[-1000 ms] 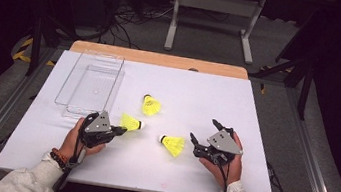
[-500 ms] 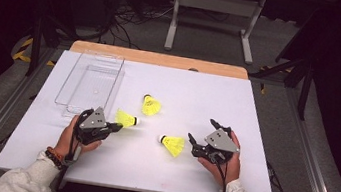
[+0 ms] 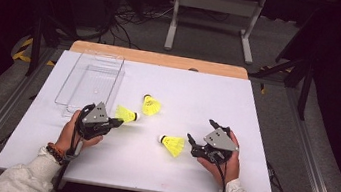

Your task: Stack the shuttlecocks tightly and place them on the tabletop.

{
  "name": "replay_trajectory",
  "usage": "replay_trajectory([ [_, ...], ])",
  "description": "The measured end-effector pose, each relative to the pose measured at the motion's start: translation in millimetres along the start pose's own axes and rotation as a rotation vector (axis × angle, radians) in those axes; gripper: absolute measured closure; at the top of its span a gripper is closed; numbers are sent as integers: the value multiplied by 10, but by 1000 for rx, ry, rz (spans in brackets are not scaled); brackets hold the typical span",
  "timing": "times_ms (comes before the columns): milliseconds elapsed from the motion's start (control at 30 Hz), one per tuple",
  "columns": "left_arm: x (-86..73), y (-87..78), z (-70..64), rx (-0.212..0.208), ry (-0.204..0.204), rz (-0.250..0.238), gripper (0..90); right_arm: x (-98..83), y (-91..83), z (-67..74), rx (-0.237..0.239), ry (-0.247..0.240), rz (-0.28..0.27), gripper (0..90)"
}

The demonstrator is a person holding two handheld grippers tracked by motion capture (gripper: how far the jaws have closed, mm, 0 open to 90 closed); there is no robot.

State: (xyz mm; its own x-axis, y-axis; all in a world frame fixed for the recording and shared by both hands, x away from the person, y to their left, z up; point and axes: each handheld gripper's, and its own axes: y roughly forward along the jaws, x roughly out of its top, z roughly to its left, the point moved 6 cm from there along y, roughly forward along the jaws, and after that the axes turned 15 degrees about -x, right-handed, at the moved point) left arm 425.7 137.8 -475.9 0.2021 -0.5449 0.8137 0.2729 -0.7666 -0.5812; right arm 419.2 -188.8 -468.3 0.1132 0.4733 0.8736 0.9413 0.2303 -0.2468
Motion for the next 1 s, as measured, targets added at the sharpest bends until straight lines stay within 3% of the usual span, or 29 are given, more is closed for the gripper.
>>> replay_trajectory([
  [233,49,31,20,-3,4,9,875,-12,10,29,18,-8,10,151],
  [700,284,182,27,21,72,33,868,-30,23,53,34,-15,24,151],
  [1000,369,81,99,53,104,61,895,-32,19,52,35,-16,27,152],
])
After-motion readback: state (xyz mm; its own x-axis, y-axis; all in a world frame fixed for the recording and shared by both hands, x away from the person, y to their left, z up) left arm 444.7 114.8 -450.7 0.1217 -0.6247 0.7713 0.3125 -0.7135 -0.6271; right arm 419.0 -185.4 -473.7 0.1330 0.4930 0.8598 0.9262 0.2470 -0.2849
